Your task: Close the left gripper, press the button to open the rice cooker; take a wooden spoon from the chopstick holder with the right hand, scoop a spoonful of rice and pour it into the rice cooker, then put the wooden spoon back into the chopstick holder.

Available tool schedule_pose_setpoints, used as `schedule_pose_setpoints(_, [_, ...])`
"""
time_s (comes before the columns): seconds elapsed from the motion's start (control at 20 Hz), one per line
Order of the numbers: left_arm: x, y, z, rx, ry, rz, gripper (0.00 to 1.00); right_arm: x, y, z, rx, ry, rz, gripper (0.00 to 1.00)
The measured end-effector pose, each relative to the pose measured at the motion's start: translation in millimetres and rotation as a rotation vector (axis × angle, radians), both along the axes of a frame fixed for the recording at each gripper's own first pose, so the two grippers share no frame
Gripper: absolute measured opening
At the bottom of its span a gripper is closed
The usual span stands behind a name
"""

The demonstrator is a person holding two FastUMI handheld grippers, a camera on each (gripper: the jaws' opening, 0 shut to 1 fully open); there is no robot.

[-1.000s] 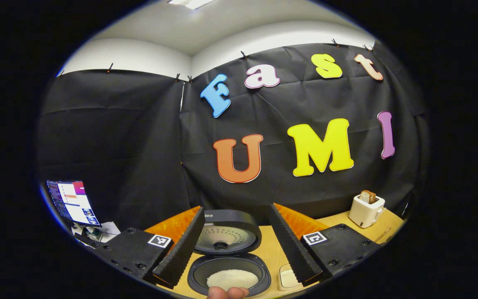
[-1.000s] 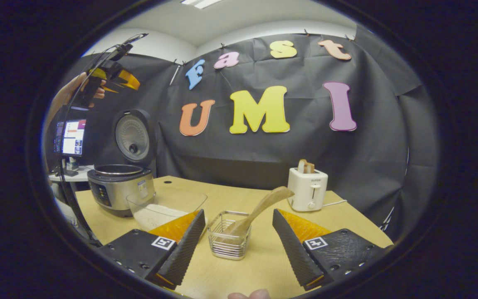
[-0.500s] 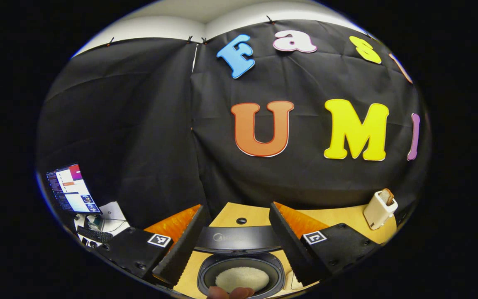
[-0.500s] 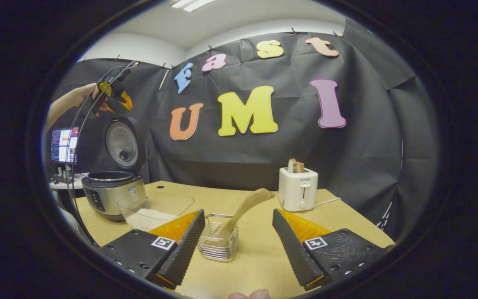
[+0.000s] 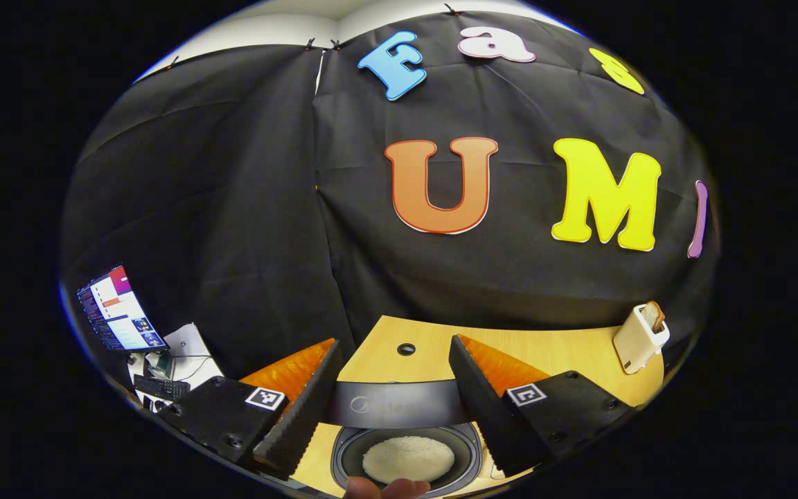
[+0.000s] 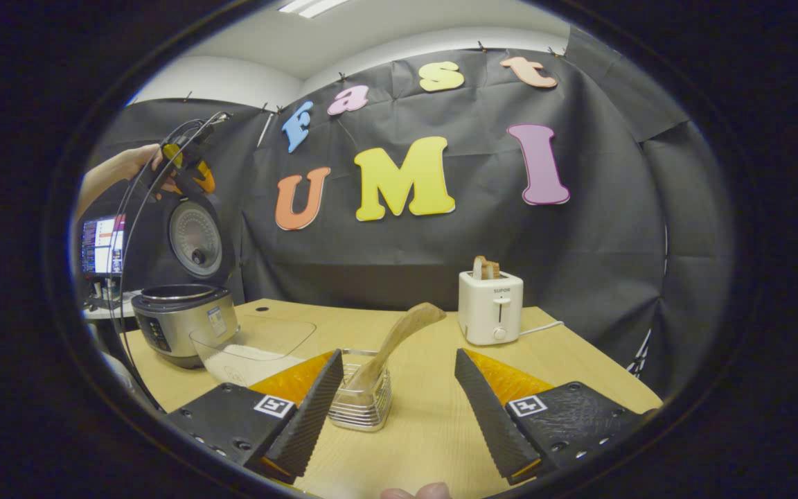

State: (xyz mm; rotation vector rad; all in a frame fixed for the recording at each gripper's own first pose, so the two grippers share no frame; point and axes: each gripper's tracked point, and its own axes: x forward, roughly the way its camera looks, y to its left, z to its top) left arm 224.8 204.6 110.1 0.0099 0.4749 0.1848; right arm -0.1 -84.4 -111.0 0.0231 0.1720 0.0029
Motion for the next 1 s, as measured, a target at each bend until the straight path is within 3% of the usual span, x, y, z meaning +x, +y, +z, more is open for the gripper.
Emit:
schedule_pose_setpoints(0.6, [-90.7,-23.7,-34.9,-0.032,-0.03,-0.032,1.0,-21.7,29.9,14.7,-0.028,-0.029,0.061,0.96])
schedule_pose_setpoints(1.0, [-146.3,-36.8,-89.8,-0.044,-0.072,-0.039,0.99,-39.6,46.7,23.0,-0.067,-0.055,0.092,0.96])
